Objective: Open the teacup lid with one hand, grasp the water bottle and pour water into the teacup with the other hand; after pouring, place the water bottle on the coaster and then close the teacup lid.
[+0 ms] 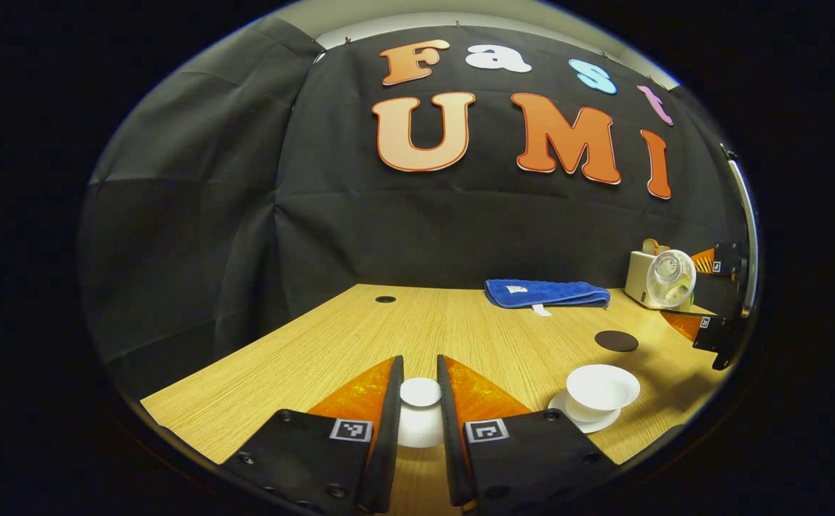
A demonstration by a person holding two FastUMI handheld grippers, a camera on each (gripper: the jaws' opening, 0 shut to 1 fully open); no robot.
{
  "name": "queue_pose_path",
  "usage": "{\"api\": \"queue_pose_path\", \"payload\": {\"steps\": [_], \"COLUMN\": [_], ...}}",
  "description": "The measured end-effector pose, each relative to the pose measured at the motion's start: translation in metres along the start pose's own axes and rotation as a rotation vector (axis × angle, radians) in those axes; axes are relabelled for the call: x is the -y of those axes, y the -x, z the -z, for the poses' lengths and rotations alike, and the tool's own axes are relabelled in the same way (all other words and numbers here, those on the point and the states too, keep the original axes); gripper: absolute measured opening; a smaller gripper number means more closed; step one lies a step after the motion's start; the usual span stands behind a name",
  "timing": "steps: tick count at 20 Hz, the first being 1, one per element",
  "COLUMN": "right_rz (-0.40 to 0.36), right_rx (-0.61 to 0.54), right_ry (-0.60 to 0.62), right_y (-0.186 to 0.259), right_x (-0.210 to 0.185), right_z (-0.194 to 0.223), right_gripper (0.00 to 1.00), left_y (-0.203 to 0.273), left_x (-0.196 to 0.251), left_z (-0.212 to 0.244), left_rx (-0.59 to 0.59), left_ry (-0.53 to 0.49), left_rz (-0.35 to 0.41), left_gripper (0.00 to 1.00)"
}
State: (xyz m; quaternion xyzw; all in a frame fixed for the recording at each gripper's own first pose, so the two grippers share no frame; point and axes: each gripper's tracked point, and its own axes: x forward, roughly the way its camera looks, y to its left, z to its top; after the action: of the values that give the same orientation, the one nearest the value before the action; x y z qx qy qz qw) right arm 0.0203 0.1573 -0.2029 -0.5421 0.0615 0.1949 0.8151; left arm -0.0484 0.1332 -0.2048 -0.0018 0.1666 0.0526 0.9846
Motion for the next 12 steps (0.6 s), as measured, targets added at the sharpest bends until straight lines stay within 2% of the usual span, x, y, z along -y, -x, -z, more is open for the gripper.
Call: {"api": "queue_pose_path", "payload": {"steps": [3, 9, 12], "right_rz": [-0.013, 0.013, -0.013], "right_rx": [0.017, 0.051, 0.059], "right_ry": [0.061, 0.212, 0.251], "right_y": [-0.001, -0.003, -0.004], "right_x": [0.001, -0.001, -0.002], "right_z": [-0.003, -0.009, -0.009], "right_gripper": [0.61, 0.61, 0.61], "left_y": [0.002, 0.003, 0.006], "left_x": [-0.003, -0.01, -0.014], "left_z": [0.003, 0.007, 0.01], "left_rx": [-0.008, -0.016, -0.022], "left_ry": [0.001, 0.006, 0.004], "left_rz": [-0.001, -0.009, -0.013], "left_gripper": [0.33, 0.31, 0.33]}}
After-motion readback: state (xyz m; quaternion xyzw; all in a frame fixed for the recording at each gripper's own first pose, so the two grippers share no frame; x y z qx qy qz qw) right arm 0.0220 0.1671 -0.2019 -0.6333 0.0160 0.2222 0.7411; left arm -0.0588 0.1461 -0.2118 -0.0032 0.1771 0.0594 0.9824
